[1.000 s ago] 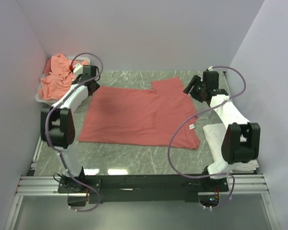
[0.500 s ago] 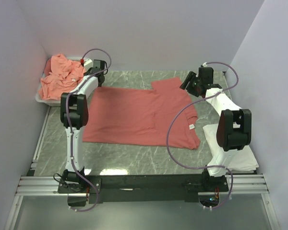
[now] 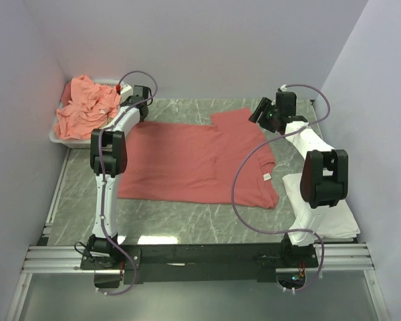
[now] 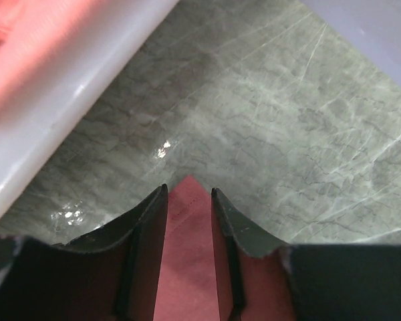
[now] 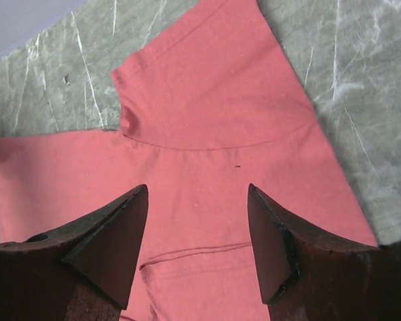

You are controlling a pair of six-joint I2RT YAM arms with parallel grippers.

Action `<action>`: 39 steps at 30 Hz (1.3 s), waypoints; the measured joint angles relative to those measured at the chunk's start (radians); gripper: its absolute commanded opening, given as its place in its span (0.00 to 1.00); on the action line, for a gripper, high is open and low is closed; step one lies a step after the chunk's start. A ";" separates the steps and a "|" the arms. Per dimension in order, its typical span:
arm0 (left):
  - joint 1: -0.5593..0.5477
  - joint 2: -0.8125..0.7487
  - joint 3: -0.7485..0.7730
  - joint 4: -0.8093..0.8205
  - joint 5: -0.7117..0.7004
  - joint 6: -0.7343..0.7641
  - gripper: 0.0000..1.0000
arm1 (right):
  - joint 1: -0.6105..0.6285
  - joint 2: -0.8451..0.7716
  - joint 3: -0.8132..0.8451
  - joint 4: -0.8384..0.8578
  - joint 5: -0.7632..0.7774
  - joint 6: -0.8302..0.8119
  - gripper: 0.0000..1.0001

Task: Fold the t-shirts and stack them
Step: Fold the tshirt

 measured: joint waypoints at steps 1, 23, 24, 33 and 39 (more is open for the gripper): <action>0.000 0.002 0.000 -0.001 0.000 -0.003 0.37 | 0.000 0.010 0.007 0.000 0.000 -0.001 0.68; -0.001 0.039 0.053 -0.058 0.019 -0.047 0.32 | -0.020 0.128 0.050 0.000 -0.068 0.005 0.68; -0.002 0.043 0.060 -0.062 0.019 -0.047 0.33 | -0.022 0.130 0.051 0.000 -0.069 0.005 0.67; -0.002 0.054 0.087 -0.095 0.019 -0.052 0.22 | -0.026 0.145 0.079 0.001 -0.098 0.020 0.68; -0.001 0.057 0.094 -0.108 0.019 -0.053 0.00 | -0.027 0.173 0.100 -0.002 -0.116 0.024 0.68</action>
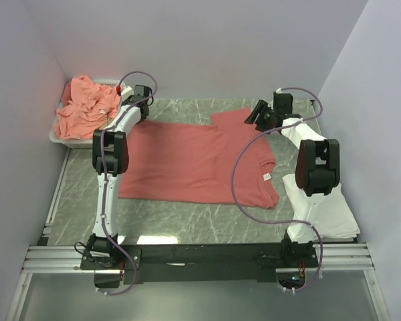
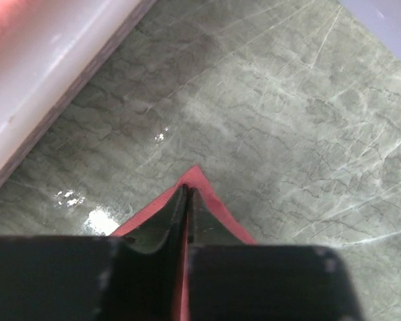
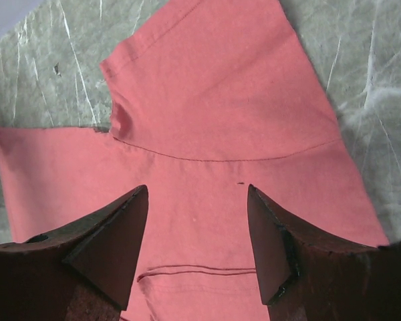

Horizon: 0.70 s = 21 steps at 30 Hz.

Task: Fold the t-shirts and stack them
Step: Fold the tshirt

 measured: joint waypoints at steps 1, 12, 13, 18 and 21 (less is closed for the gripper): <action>0.000 0.000 0.000 0.000 0.000 0.000 0.00 | -0.001 0.005 0.004 -0.001 -0.002 0.000 0.68; -0.001 -0.092 -0.182 0.134 0.019 0.006 0.00 | -0.017 0.164 0.211 -0.093 0.042 -0.013 0.66; 0.000 -0.102 -0.198 0.141 0.023 0.008 0.00 | -0.017 0.183 0.230 -0.111 0.053 -0.017 0.65; 0.000 -0.146 -0.263 0.173 0.045 0.014 0.00 | -0.019 0.249 0.316 -0.189 0.115 -0.024 0.60; 0.000 -0.159 -0.277 0.196 0.053 0.018 0.00 | -0.019 0.281 0.367 -0.225 0.145 -0.024 0.56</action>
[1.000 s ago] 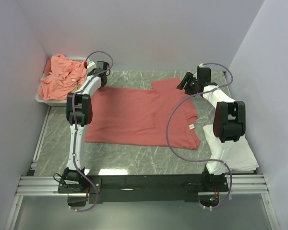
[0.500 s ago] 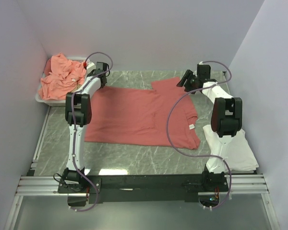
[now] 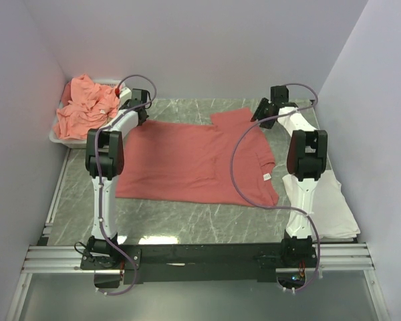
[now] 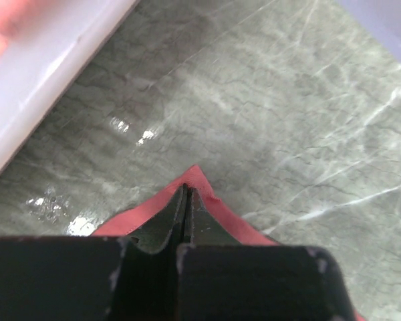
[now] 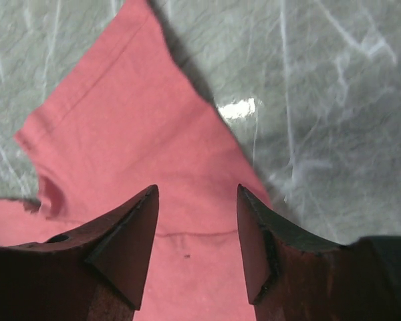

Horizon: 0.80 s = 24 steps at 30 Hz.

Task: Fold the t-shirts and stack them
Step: Fold the tshirt

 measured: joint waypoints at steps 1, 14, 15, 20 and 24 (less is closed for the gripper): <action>0.000 -0.002 -0.002 0.006 0.002 0.003 0.00 | 0.000 0.011 0.019 -0.013 0.006 0.000 0.56; 0.000 -0.031 -0.027 0.063 0.038 0.018 0.00 | 0.000 0.088 0.140 -0.173 0.138 0.031 0.52; 0.000 -0.033 -0.030 0.064 0.041 0.018 0.00 | 0.000 0.088 0.141 -0.184 0.140 0.031 0.52; 0.000 -0.033 -0.035 0.071 0.051 0.018 0.00 | 0.000 0.106 0.175 -0.224 0.142 0.031 0.51; 0.000 -0.033 -0.036 0.074 0.058 0.018 0.00 | 0.002 0.107 0.175 -0.238 0.142 0.032 0.50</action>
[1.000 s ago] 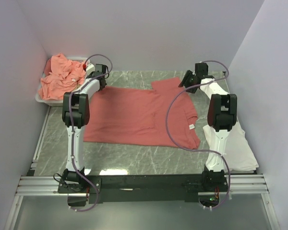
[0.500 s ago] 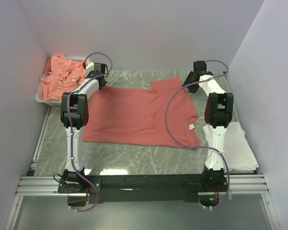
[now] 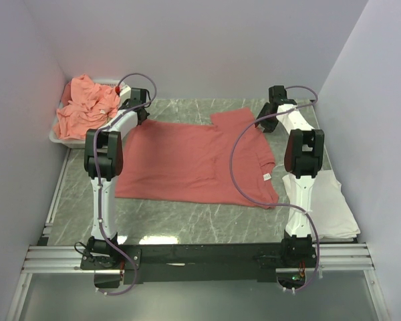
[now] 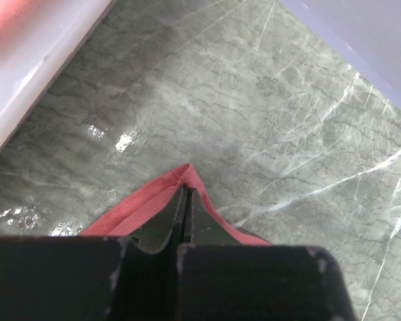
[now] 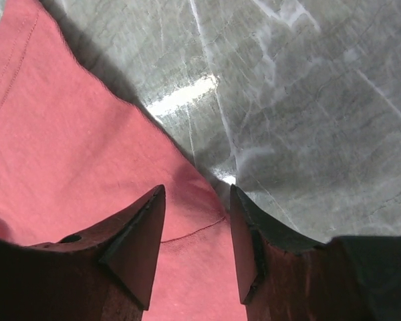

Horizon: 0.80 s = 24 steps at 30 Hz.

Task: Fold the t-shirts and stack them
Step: Fold the tshirt

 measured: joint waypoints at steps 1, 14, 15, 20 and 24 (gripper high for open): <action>0.000 0.000 0.000 0.000 0.001 0.000 0.00 | 0.001 0.000 0.000 0.000 -0.002 0.000 0.49; 0.000 -0.002 -0.008 0.005 0.008 0.000 0.00 | 0.005 0.025 0.008 0.007 -0.049 0.025 0.05; 0.000 -0.002 -0.010 0.005 0.008 0.000 0.00 | 0.006 0.024 0.005 0.013 -0.049 0.024 0.03; 0.000 -0.012 -0.024 0.008 0.008 0.000 0.00 | 0.006 0.007 -0.039 0.062 -0.045 0.023 0.00; 0.003 -0.034 -0.041 0.012 0.008 0.000 0.00 | 0.006 -0.065 -0.158 0.130 -0.027 0.019 0.00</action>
